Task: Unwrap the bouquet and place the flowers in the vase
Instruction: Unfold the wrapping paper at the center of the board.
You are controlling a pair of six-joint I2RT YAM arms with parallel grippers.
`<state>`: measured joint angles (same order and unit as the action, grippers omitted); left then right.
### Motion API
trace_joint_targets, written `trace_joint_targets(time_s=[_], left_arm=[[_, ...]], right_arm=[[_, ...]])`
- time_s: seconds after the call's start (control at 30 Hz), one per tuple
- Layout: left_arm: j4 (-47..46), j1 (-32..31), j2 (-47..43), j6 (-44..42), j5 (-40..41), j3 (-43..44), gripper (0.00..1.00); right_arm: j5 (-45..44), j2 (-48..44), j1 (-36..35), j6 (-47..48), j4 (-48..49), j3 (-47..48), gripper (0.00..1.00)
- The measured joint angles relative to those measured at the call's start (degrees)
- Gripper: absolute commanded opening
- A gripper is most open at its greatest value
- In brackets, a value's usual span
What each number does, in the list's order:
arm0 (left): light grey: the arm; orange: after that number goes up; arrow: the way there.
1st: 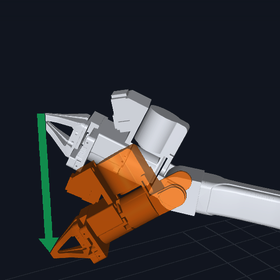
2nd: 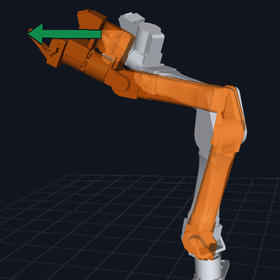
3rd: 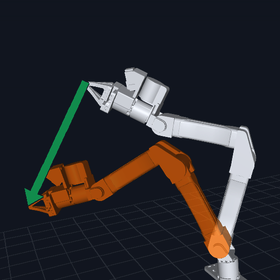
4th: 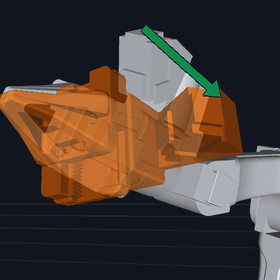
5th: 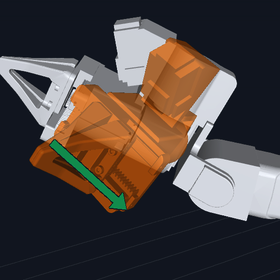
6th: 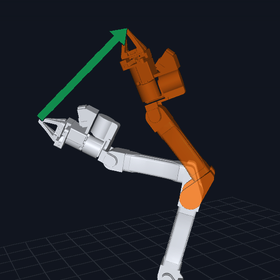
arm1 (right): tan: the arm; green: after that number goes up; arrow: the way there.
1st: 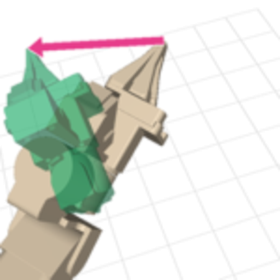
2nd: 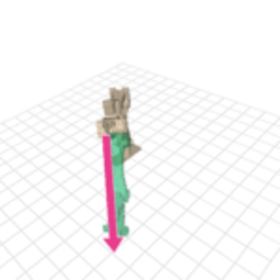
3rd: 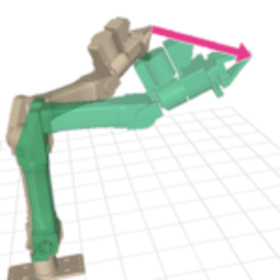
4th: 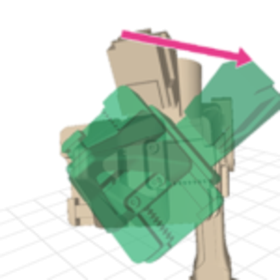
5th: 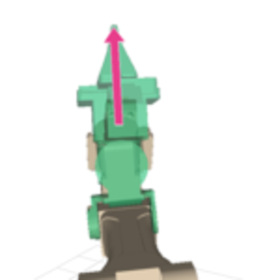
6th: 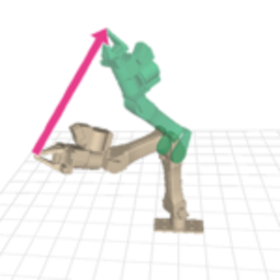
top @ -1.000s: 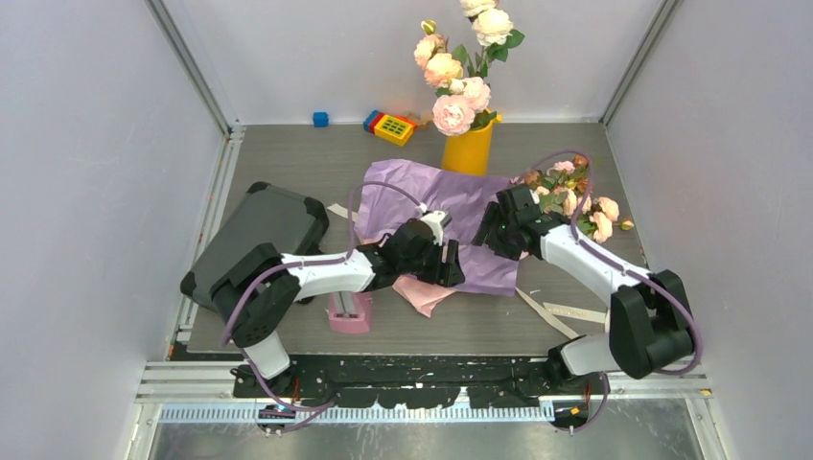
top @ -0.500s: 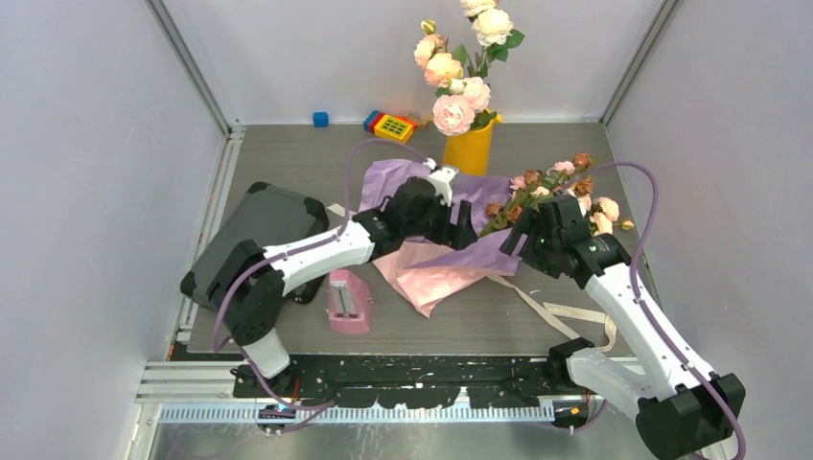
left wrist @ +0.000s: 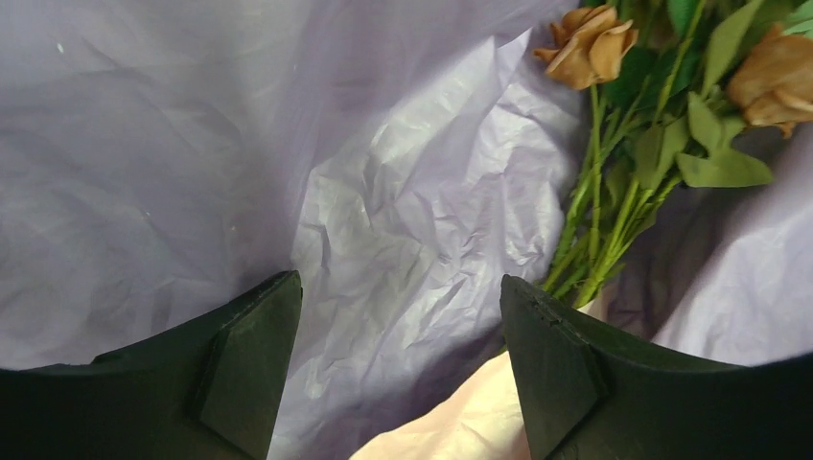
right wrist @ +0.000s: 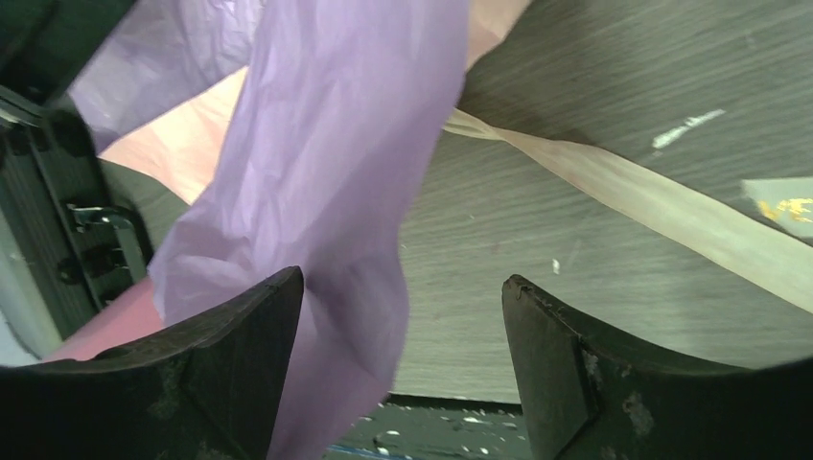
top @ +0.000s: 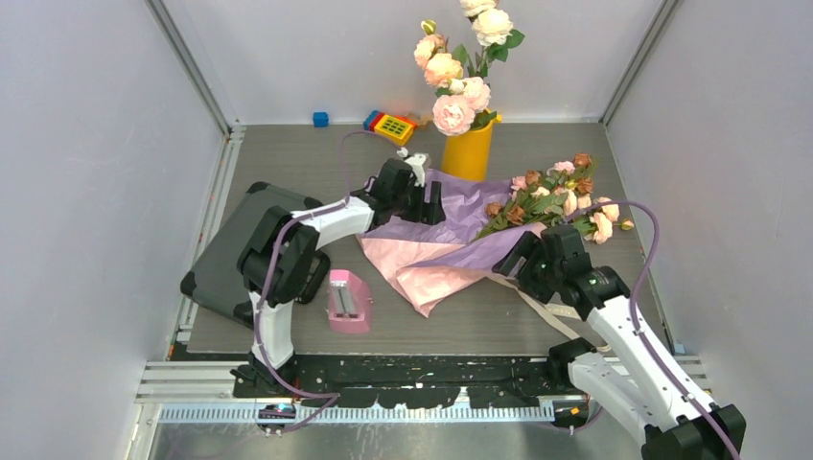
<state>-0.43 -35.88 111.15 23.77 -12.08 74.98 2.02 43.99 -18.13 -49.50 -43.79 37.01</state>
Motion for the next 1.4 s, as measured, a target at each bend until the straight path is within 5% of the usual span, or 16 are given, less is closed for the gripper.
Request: trace_joint_targets(time_s=[0.13, 0.23, 0.37, 0.6, 1.07, 1.4], left_arm=[[-0.04, 0.48, 1.46, -0.92, 0.07, 0.02, 0.78], [-0.11, 0.85, 1.81, -1.40, 0.04, 0.11, 0.78], [-0.20, 1.97, 2.47, -1.18, 0.07, 0.11, 0.78], [-1.25, 5.05, 3.89, 1.07, -0.02, -0.46, 0.77], [-4.61, 6.91, 5.64, 3.37, 0.02, -1.16, 0.77], [-5.70, 7.41, 5.99, 4.09, 0.00, -0.94, 0.78]], right_arm=[[1.38, 2.78, 0.00, -2.16, 6.23, -1.88, 0.53], [1.75, 6.27, 0.00, -2.99, 9.60, -2.10, 0.15], [1.31, 9.86, 0.00, -2.75, 10.82, -1.14, 0.01], [-3.58, 5.57, 0.00, -1.36, 3.17, 5.73, 0.00], [-10.27, -5.18, 0.00, -4.96, -29.38, 16.59, 0.04], [-11.52, -16.24, 0.00, -12.72, -40.94, 16.92, 0.60]])
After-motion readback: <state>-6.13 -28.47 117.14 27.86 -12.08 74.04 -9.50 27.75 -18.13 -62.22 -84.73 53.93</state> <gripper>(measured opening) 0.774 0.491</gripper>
